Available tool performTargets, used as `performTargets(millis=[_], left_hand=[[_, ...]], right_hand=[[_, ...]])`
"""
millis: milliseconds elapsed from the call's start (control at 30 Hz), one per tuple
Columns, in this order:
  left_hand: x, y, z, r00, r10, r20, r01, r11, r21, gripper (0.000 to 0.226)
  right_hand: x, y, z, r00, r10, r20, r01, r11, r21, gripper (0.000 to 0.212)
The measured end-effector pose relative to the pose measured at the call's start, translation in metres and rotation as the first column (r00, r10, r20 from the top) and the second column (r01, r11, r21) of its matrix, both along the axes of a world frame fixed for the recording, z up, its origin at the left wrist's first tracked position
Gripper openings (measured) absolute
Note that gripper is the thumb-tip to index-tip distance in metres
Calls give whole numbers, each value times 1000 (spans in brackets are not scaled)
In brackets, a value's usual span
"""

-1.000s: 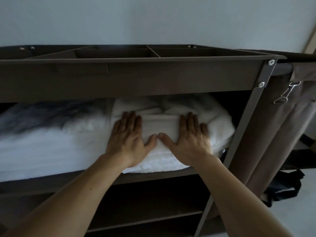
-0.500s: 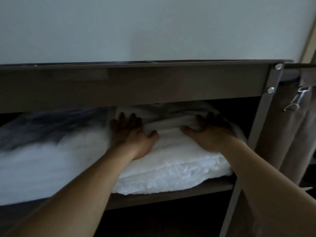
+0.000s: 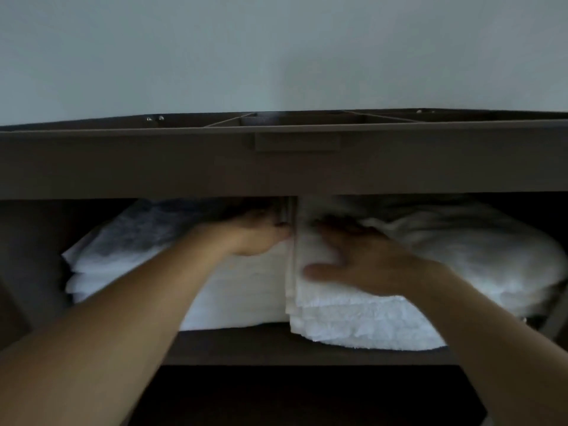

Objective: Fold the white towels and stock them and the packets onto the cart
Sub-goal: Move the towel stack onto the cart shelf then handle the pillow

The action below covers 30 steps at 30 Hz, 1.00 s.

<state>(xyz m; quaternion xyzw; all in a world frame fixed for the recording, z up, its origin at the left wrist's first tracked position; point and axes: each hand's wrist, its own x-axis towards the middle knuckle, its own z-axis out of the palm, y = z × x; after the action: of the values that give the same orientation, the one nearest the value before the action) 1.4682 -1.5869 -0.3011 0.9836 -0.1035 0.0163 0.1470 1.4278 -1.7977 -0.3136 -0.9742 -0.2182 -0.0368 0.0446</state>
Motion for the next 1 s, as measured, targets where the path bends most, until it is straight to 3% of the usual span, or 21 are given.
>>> performTargets(millis=[67, 100, 200, 300, 400, 533, 600, 733, 867, 1000], left_hand=[[-2, 24, -5, 975, -99, -198, 72, 987, -142, 80], [-5, 30, -11, 973, -141, -182, 118, 985, -129, 92], [-14, 33, -37, 987, -144, 75, 130, 977, 168, 118], [-15, 25, -48, 964, -134, 229, 50, 939, 342, 123], [-25, 15, -55, 949, -139, 284, 4, 903, 429, 136], [-37, -2, -85, 917, -97, 387, -127, 849, 513, 147], [-37, -9, -91, 914, -51, 402, -176, 844, 506, 146], [-44, -20, -97, 926, -98, 364, -121, 836, 535, 137], [-37, -21, -101, 901, -105, 420, -160, 821, 548, 122], [-30, -25, -108, 871, -119, 477, -168, 840, 516, 109]], right_hand=[[-10, 23, -15, 994, 90, 63, -86, 995, -58, 127], [-14, 29, -27, 983, 119, 138, -102, 987, -122, 138], [-13, 32, -50, 942, 143, 303, -75, 971, -226, 153], [-14, 36, -49, 957, 81, 280, -17, 975, -223, 153], [-28, 36, -67, 903, 52, 427, 28, 983, -179, 152], [-36, 18, -102, 783, 138, 606, 3, 974, -226, 128], [-34, 14, -107, 743, 141, 655, 14, 974, -225, 123], [-30, 16, -115, 715, 116, 689, 66, 971, -231, 123], [-29, 11, -117, 687, 112, 718, 76, 971, -225, 128], [-32, 0, -123, 656, 141, 741, 60, 970, -237, 118]])
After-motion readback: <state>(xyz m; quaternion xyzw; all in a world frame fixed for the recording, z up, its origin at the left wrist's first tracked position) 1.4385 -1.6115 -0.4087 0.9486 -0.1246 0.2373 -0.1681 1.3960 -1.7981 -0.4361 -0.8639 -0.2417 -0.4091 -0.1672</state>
